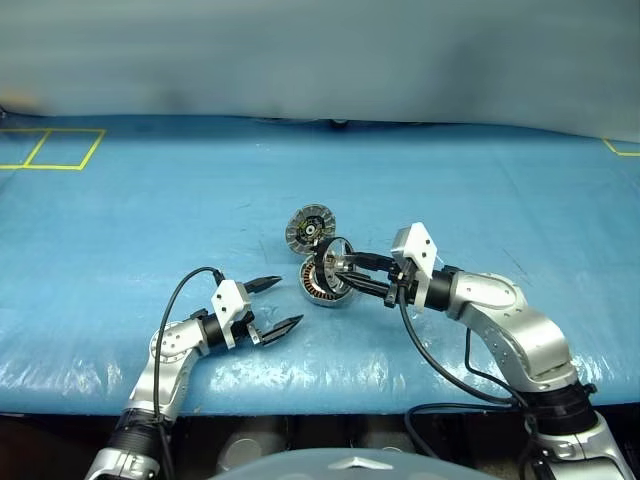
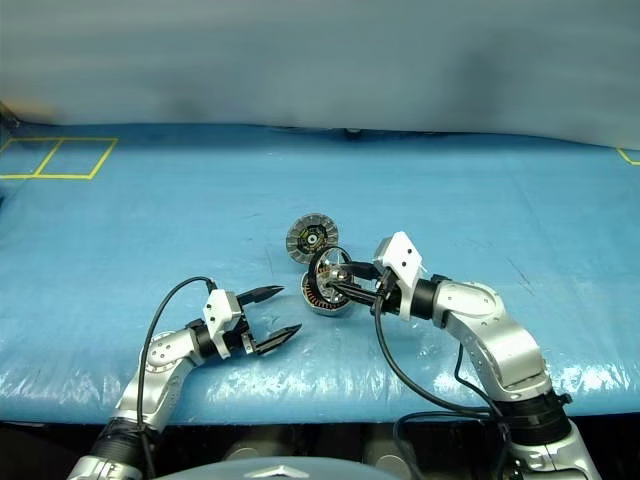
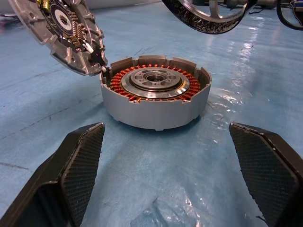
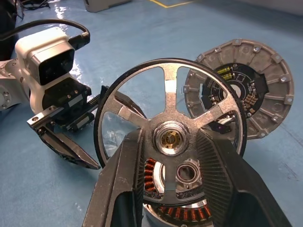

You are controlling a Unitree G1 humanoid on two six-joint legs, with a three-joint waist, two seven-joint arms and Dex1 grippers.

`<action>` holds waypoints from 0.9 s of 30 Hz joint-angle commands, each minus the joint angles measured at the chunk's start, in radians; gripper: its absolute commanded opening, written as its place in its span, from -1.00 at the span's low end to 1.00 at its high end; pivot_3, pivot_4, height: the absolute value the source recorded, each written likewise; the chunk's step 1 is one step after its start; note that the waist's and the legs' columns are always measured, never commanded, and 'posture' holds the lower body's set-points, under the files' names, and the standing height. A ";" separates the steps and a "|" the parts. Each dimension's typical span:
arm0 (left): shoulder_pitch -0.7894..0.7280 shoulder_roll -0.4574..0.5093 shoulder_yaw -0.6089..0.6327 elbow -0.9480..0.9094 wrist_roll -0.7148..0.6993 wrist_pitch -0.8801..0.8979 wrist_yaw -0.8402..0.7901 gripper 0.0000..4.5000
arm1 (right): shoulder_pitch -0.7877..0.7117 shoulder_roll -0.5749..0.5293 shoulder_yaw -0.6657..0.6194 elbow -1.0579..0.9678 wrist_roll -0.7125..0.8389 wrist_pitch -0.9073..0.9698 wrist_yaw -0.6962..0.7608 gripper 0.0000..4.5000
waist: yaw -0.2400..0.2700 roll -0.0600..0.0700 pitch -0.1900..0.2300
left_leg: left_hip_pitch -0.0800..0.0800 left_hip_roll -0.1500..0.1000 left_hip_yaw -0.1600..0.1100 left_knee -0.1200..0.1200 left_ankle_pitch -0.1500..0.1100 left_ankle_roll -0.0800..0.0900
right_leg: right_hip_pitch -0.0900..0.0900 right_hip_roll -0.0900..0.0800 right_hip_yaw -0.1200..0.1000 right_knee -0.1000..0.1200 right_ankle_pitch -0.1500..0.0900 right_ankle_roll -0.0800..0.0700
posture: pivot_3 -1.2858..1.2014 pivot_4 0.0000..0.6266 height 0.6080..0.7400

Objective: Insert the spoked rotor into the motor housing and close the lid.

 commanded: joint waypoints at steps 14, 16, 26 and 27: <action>-0.014 -0.008 0.007 0.020 0.002 -0.053 0.019 1.00 | -0.063 -0.005 0.045 0.158 -0.112 -0.102 0.048 -0.43 | -0.001 0.000 0.000 | 0.000 0.000 0.001 0.000 0.000 0.000 | -0.001 0.000 0.002 0.001 0.000 0.000 | 0.03 -0.52 1.00; -0.014 -0.009 0.006 0.022 0.003 -0.055 0.021 1.00 | -0.065 -0.004 0.046 0.161 -0.114 -0.104 0.049 -0.43 | -0.001 0.000 0.000 | 0.000 0.000 0.001 0.000 0.000 0.000 | -0.001 0.000 0.002 0.001 0.000 0.000 | 0.03 -0.52 1.00; -0.012 -0.009 0.003 0.024 0.007 -0.057 0.031 1.00 | -0.072 -0.005 0.059 0.166 -0.127 -0.088 0.068 0.59 | -0.002 0.000 0.000 | 0.000 0.000 0.001 0.000 0.000 0.000 | -0.002 0.000 0.002 0.001 0.000 0.000 | 0.03 -0.52 1.00; -0.010 -0.009 0.003 0.024 0.007 -0.058 0.032 1.00 | -0.071 -0.004 0.061 0.162 -0.126 -0.090 0.070 0.71 | -0.002 0.000 0.000 | 0.000 0.000 0.001 0.000 0.000 0.000 | -0.002 0.000 0.002 0.001 0.000 0.000 | 0.03 -0.52 1.00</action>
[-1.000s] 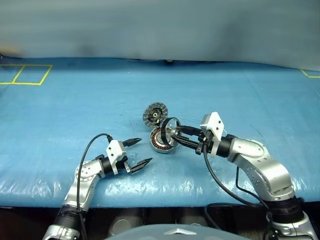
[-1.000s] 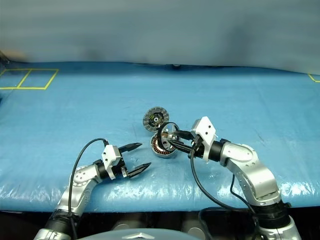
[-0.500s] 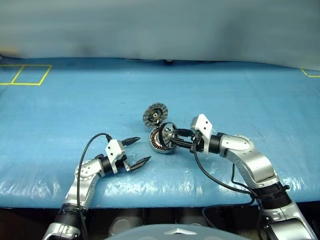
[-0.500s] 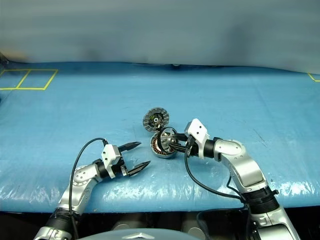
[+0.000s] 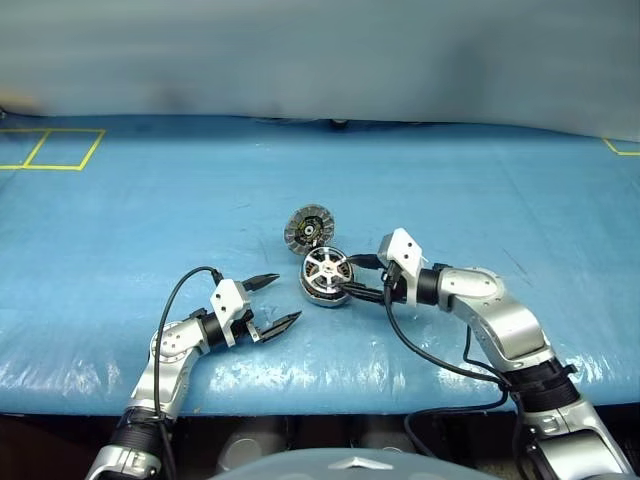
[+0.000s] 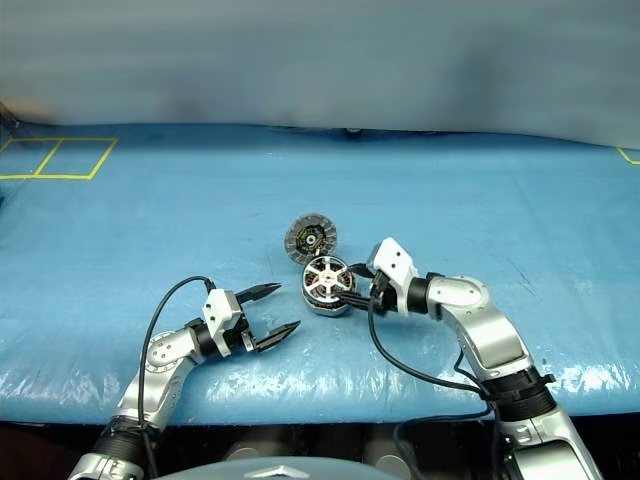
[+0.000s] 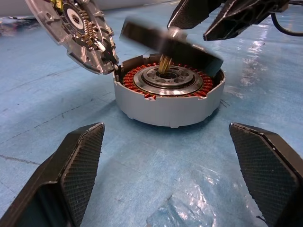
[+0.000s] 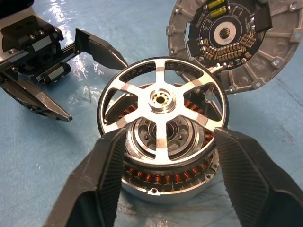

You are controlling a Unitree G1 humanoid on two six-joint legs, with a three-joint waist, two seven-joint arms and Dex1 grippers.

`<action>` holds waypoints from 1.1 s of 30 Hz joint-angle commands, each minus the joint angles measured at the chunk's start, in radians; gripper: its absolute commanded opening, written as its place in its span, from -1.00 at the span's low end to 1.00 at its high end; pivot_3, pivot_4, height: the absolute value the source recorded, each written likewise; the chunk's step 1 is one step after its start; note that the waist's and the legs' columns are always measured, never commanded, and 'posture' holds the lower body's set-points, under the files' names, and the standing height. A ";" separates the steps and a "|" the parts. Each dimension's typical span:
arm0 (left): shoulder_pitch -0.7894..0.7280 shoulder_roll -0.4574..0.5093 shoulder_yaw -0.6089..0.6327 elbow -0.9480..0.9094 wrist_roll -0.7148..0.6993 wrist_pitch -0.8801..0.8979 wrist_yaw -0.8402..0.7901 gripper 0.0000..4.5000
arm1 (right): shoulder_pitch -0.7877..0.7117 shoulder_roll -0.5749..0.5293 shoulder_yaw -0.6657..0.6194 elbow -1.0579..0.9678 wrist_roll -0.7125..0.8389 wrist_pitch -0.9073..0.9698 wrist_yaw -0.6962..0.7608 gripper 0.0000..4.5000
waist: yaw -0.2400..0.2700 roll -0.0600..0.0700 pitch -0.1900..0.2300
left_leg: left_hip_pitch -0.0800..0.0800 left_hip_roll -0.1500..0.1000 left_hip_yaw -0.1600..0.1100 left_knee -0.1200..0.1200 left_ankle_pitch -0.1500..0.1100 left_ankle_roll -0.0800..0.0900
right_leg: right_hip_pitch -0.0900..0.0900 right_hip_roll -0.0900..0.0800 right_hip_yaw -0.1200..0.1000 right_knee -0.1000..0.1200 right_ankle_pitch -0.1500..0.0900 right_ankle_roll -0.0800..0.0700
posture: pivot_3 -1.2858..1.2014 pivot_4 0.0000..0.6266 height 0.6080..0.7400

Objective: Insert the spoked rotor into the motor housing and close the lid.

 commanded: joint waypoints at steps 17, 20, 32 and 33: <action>0.001 0.000 0.005 -0.008 0.004 -0.013 0.013 1.00 | -0.040 0.130 -0.012 0.029 0.015 -0.006 -0.046 -0.15 | -0.008 0.000 0.000 | 0.000 0.000 0.000 0.000 0.000 0.000 | 0.000 0.000 0.000 0.001 0.000 0.000 | 0.03 -0.52 1.00; 0.001 0.001 0.004 -0.009 0.005 -0.012 0.017 1.00 | -0.045 0.148 0.002 0.056 -0.001 -0.014 -0.063 -0.59 | -0.009 0.000 0.000 | 0.000 0.000 0.000 0.000 0.000 0.000 | -0.001 0.001 0.001 0.001 0.001 0.000 | 0.03 -0.52 1.00; 0.001 -0.001 0.010 -0.003 0.018 -0.025 0.047 1.00 | -0.002 0.167 0.086 0.077 -0.099 0.002 -0.125 -0.99 | -0.018 0.004 -0.004 | 0.001 0.000 0.001 0.000 0.001 -0.001 | -0.001 0.001 0.001 0.001 0.001 -0.001 | 0.03 -0.52 1.00; 0.000 -0.003 0.013 -0.001 0.020 -0.028 0.056 1.00 | 0.001 0.177 0.073 0.068 -0.084 0.001 -0.130 -0.99 | -0.018 0.005 -0.004 | 0.001 0.000 0.001 0.000 0.001 -0.001 | -0.001 0.001 0.002 0.002 0.001 -0.001 | 0.03 -0.52 1.00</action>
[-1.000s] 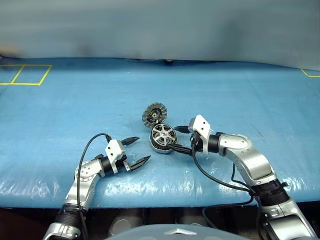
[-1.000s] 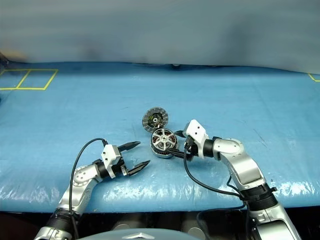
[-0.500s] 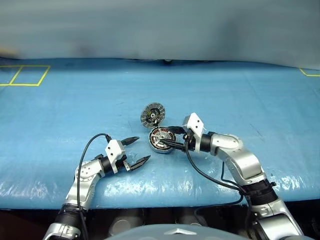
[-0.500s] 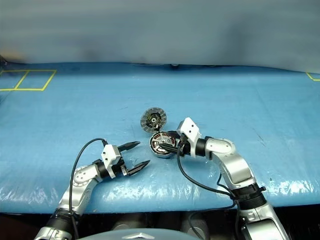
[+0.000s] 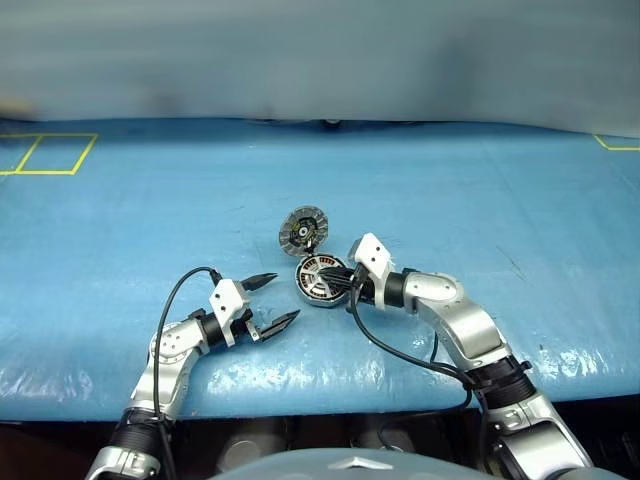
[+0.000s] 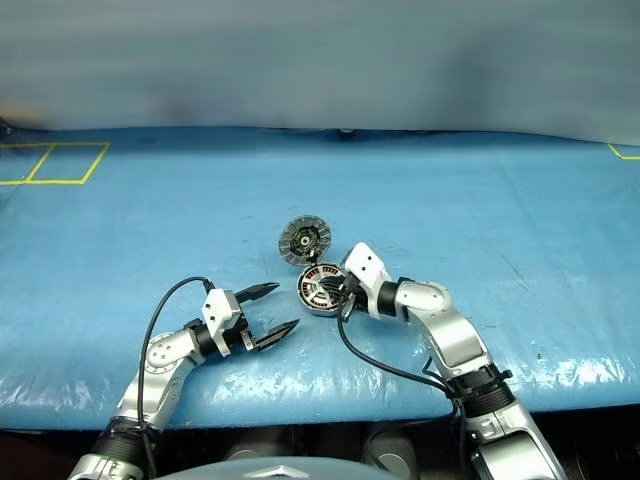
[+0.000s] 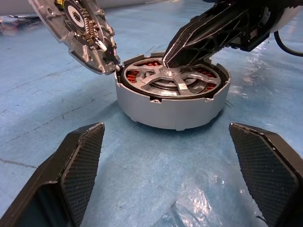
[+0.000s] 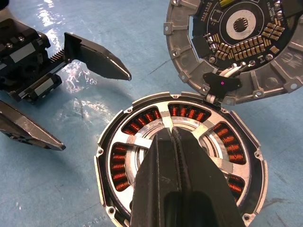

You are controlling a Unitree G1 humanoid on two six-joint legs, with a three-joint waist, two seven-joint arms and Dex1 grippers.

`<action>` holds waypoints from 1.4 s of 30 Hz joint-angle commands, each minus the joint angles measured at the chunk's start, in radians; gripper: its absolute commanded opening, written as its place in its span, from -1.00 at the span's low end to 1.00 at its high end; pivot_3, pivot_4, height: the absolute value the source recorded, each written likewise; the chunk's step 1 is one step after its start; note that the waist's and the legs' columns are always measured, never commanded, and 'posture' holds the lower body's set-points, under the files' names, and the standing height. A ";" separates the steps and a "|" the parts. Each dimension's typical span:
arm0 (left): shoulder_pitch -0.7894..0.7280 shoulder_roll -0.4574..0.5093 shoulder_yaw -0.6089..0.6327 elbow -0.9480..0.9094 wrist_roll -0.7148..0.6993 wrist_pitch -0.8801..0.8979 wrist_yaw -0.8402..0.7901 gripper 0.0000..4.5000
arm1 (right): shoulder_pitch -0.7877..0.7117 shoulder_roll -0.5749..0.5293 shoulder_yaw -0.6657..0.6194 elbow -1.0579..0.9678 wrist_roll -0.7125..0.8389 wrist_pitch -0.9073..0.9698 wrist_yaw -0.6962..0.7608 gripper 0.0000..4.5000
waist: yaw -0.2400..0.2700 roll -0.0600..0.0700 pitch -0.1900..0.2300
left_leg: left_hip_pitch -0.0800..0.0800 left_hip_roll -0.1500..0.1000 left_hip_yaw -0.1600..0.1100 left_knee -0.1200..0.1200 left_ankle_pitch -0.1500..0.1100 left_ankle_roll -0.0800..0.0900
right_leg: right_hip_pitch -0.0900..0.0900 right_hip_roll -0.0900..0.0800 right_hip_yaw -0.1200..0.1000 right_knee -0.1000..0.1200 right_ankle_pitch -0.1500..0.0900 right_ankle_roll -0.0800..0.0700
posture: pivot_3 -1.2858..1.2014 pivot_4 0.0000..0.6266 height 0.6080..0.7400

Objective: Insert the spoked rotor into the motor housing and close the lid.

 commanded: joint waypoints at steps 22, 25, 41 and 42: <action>-0.250 -0.128 0.101 0.110 0.137 0.174 0.468 -0.13 | 0.293 -0.002 -0.142 -0.387 0.170 0.064 -0.096 -1.00 | 0.014 0.000 0.000 | -0.001 0.001 0.000 0.001 0.001 -0.002 | -0.001 0.004 0.004 0.000 0.002 0.002 | 0.03 -0.52 1.00; -0.322 -0.168 0.113 0.155 0.145 0.198 0.531 -0.61 | 0.305 -0.004 -0.138 -0.385 0.172 0.063 -0.099 -1.00 | 0.017 0.000 0.000 | -0.001 0.001 0.000 0.002 0.001 -0.002 | 0.000 0.004 0.004 0.000 0.002 0.002 | 0.03 -0.52 1.00; -0.446 -0.229 0.086 0.100 -0.130 0.386 0.112 -0.98 | 0.355 -0.011 -0.172 -0.409 0.171 0.041 -0.131 -1.00 | 0.006 0.000 0.000 | -0.003 0.001 0.001 0.003 0.001 -0.001 | -0.001 0.004 0.004 0.000 0.003 0.003 | 0.03 -0.52 1.00; -0.434 -0.221 0.071 0.070 -0.143 0.420 0.079 -0.98 | 0.364 -0.019 -0.191 -0.412 0.173 0.038 -0.134 -1.00 | 0.005 0.000 0.000 | -0.003 0.001 0.001 0.003 0.001 -0.001 | -0.001 0.004 0.004 0.000 0.003 0.003 | 0.03 -0.52 1.00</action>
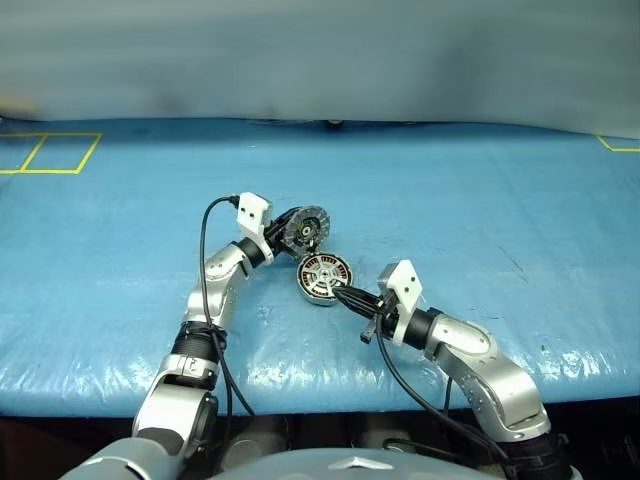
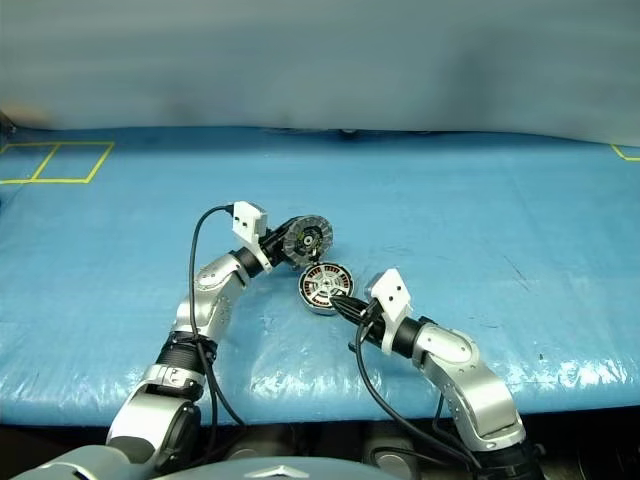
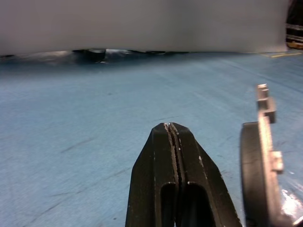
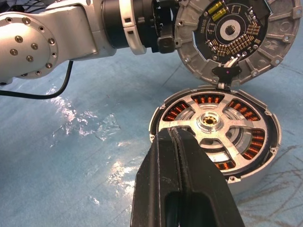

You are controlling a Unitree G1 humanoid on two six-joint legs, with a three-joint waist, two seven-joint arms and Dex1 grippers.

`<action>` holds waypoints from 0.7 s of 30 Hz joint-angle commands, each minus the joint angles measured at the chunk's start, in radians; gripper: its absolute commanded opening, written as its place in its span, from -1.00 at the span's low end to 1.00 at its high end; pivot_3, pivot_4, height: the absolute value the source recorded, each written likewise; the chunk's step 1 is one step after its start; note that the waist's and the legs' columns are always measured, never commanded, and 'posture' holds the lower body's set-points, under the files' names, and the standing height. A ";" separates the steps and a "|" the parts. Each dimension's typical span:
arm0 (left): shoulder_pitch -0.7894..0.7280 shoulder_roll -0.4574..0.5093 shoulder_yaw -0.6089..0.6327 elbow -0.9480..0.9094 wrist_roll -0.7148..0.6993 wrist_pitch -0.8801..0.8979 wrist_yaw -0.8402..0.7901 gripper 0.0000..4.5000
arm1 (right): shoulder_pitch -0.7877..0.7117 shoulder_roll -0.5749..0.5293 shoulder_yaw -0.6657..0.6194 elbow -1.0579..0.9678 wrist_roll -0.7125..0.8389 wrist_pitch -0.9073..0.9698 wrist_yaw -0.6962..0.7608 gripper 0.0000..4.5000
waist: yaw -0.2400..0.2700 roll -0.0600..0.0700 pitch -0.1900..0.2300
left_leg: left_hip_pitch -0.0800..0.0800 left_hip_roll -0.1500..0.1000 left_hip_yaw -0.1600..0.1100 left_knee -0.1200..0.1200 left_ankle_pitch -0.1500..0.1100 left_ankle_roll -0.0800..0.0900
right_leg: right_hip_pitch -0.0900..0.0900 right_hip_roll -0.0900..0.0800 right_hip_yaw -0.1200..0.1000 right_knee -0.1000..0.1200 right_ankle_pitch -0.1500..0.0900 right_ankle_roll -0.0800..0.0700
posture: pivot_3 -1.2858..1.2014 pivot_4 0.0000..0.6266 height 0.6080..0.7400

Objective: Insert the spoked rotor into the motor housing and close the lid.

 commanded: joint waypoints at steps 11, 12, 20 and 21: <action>0.129 0.096 -0.170 -0.221 -0.009 0.214 -0.194 -0.98 | 0.039 -0.036 -0.151 -0.062 0.005 -0.039 -0.089 -1.00 | -0.002 0.000 0.000 | 0.001 0.001 0.000 0.000 0.000 -0.001 | 0.000 0.002 0.002 0.001 0.000 -0.001 | 0.03 -0.52 1.00; 0.134 0.099 -0.172 -0.224 -0.005 0.218 -0.192 -0.98 | 0.037 -0.037 -0.150 -0.061 0.004 -0.041 -0.094 -1.00 | 0.000 0.000 0.000 | 0.001 0.001 0.000 0.000 0.000 -0.001 | 0.000 0.002 0.002 0.001 0.000 -0.001 | 0.03 -0.52 1.00; 0.213 0.138 -0.156 -0.252 0.030 0.117 -0.171 -0.98 | 0.009 -0.017 -0.110 -0.045 -0.010 -0.067 -0.106 -1.00 | 0.001 0.002 -0.001 | 0.002 0.001 0.000 0.000 0.001 -0.002 | 0.001 0.002 0.003 0.001 0.000 -0.001 | 0.03 -0.52 1.00; 0.225 0.128 -0.133 -0.264 0.000 0.082 -0.188 -0.98 | 0.001 -0.012 -0.100 -0.037 -0.015 -0.073 -0.106 -1.00 | 0.001 0.002 -0.001 | 0.002 0.001 0.000 0.000 0.001 -0.002 | 0.001 0.002 0.003 0.001 0.000 -0.001 | 0.03 -0.52 1.00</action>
